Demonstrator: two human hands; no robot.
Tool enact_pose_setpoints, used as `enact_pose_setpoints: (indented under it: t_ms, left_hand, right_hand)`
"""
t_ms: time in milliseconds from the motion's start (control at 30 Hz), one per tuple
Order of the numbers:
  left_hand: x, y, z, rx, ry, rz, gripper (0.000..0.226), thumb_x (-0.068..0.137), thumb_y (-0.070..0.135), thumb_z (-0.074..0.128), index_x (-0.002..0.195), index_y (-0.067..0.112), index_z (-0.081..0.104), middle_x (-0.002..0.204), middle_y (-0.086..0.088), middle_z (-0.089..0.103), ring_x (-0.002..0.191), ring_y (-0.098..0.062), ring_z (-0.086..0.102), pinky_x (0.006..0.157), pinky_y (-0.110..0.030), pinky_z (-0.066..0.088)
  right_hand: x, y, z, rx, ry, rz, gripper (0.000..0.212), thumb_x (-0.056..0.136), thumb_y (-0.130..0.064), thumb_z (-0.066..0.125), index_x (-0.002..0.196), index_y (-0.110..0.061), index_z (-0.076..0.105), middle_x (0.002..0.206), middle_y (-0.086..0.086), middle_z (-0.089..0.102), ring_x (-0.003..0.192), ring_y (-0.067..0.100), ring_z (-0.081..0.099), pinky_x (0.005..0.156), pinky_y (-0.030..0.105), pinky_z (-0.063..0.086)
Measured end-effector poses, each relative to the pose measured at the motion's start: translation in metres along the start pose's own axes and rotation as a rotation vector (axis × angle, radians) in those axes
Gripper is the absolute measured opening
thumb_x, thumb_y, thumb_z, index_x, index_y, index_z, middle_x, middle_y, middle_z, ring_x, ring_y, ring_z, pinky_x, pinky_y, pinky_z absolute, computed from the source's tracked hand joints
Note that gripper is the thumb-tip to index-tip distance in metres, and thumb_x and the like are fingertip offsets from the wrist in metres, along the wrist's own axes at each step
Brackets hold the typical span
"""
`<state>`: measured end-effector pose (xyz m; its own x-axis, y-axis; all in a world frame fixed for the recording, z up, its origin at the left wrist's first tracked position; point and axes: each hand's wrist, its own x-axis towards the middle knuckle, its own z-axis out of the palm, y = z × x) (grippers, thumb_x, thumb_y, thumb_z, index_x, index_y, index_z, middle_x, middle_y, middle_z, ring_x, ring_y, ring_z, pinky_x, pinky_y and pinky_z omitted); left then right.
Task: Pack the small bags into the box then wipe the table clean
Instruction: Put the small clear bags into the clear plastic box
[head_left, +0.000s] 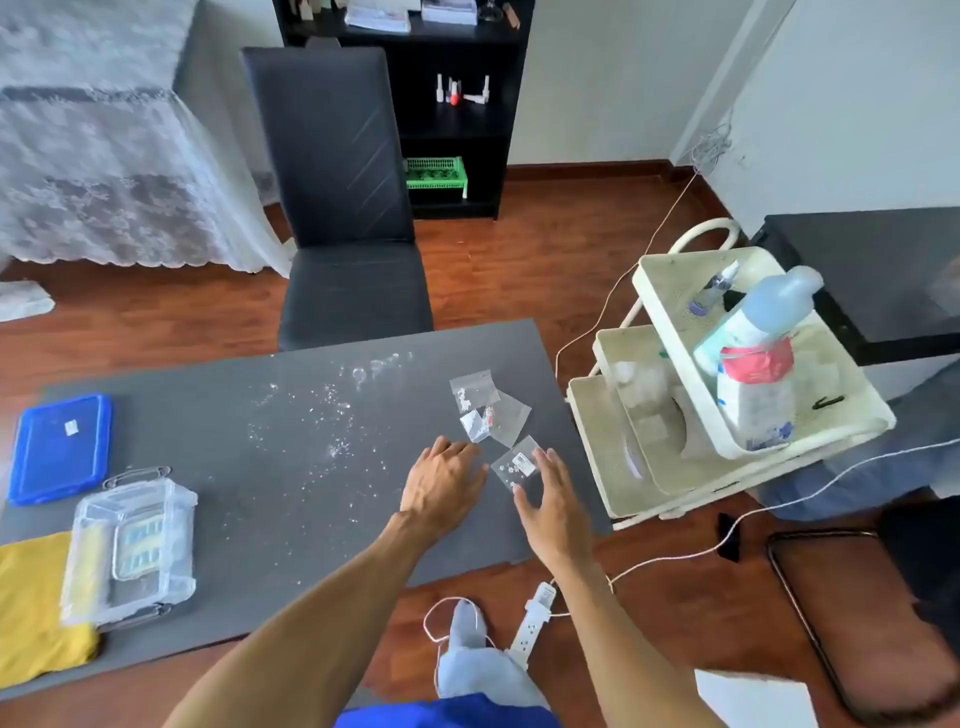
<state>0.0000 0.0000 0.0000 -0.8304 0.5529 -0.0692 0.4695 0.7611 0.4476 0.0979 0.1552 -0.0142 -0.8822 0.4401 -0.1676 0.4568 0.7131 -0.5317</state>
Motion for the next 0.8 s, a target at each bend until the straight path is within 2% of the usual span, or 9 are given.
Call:
enact_pose_setpoints:
  t_ms: [100, 300, 367, 467, 667, 800]
  left_hand:
    - [0.019, 0.006, 0.011, -0.049, 0.067, -0.064, 0.029, 0.097, 0.035, 0.052, 0.121, 0.021, 0.062, 0.117, 0.005, 0.066, 0.106, -0.022, 0.053, 0.087, -0.037, 0.047]
    - [0.038, 0.006, 0.023, -0.006, 0.064, -0.146, 0.050, 0.093, 0.036, 0.059, 0.138, 0.021, 0.048, 0.146, 0.006, 0.050, 0.114, -0.025, 0.049, 0.096, -0.037, 0.043]
    - [0.042, 0.002, 0.025, 0.002, 0.054, -0.162, 0.047, 0.092, 0.038, 0.059, 0.135, 0.024, 0.049, 0.145, 0.010, 0.050, 0.111, -0.023, 0.048, 0.095, -0.036, 0.042]
    - [0.045, -0.006, 0.034, 0.010, 0.059, -0.178, 0.038, 0.093, 0.039, 0.059, 0.128, 0.024, 0.060, 0.137, 0.008, 0.058, 0.111, -0.022, 0.050, 0.095, -0.035, 0.042]
    - [0.044, -0.017, 0.046, 0.038, 0.144, -0.131, 0.018, 0.092, 0.038, 0.062, 0.101, 0.028, 0.075, 0.131, 0.008, 0.063, 0.107, -0.022, 0.052, 0.089, -0.035, 0.046]
    - [0.043, -0.016, 0.046, 0.068, 0.195, -0.100, 0.022, 0.089, 0.036, 0.068, 0.106, 0.023, 0.071, 0.118, 0.008, 0.070, 0.098, -0.023, 0.058, 0.082, -0.035, 0.049]
  right_hand:
    - [0.014, 0.011, 0.001, -0.029, -0.026, 0.014, 0.072, 0.098, -0.054, 0.054, 0.159, -0.030, 0.025, 0.169, -0.013, 0.017, 0.139, 0.016, 0.050, 0.100, 0.039, 0.050]
    - [0.024, 0.028, 0.002, -0.096, -0.171, -0.008, 0.083, 0.092, -0.070, 0.050, 0.160, -0.036, 0.017, 0.168, -0.024, 0.008, 0.134, 0.020, 0.056, 0.103, 0.043, 0.048]
    - [0.027, 0.028, 0.004, -0.102, -0.154, -0.018, 0.082, 0.091, -0.071, 0.051, 0.159, -0.036, 0.022, 0.167, -0.025, 0.011, 0.130, 0.021, 0.059, 0.101, 0.042, 0.050]
    - [0.031, 0.028, 0.008, -0.090, -0.083, -0.012, 0.077, 0.090, -0.070, 0.054, 0.155, -0.033, 0.036, 0.166, -0.021, 0.022, 0.127, 0.022, 0.062, 0.097, 0.042, 0.053]
    - [0.040, 0.022, 0.014, -0.079, 0.033, -0.038, 0.060, 0.092, -0.059, 0.063, 0.144, -0.029, 0.056, 0.158, -0.015, 0.041, 0.117, 0.017, 0.069, 0.086, 0.037, 0.059]
    - [0.041, 0.024, 0.016, -0.132, 0.057, -0.093, 0.054, 0.092, -0.055, 0.066, 0.139, -0.028, 0.061, 0.155, -0.012, 0.047, 0.103, 0.019, 0.075, 0.077, 0.037, 0.061]
